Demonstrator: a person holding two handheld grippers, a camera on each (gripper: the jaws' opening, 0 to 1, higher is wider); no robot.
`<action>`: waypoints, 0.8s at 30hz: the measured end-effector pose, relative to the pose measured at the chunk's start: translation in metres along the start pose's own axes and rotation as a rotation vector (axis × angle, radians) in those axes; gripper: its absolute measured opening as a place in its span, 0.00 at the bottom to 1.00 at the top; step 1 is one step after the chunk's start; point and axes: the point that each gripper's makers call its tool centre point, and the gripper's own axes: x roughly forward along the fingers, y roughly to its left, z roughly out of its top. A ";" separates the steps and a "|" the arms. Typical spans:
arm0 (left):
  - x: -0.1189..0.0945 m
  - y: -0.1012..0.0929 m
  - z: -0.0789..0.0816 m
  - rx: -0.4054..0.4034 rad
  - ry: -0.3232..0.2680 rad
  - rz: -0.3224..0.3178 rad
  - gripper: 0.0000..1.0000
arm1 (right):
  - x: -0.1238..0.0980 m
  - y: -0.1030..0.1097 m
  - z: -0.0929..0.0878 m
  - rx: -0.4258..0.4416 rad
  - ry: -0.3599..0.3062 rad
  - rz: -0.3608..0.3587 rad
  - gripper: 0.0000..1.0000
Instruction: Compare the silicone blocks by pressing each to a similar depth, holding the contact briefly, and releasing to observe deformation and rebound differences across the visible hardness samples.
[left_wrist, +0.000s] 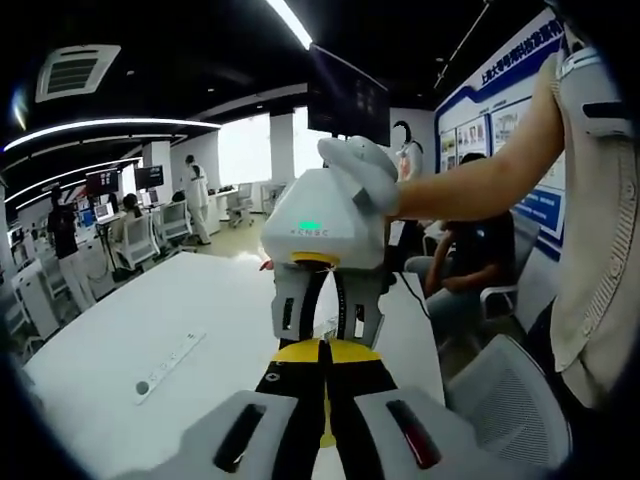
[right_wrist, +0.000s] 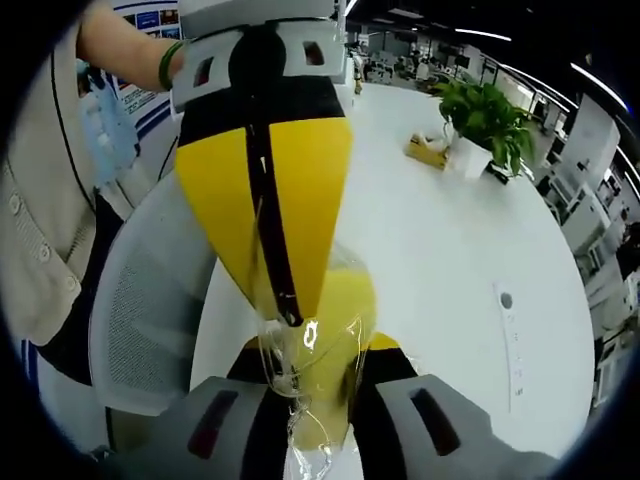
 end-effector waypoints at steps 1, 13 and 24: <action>0.000 0.000 0.000 -0.002 -0.001 0.000 0.00 | 0.000 -0.001 0.000 -0.005 0.001 -0.004 0.17; -0.001 0.004 -0.002 -0.011 -0.004 -0.007 0.00 | 0.001 0.001 0.000 -0.004 -0.005 -0.005 0.26; -0.010 0.021 -0.013 -0.035 -0.010 0.004 0.00 | -0.008 -0.003 0.004 0.034 -0.070 -0.057 0.39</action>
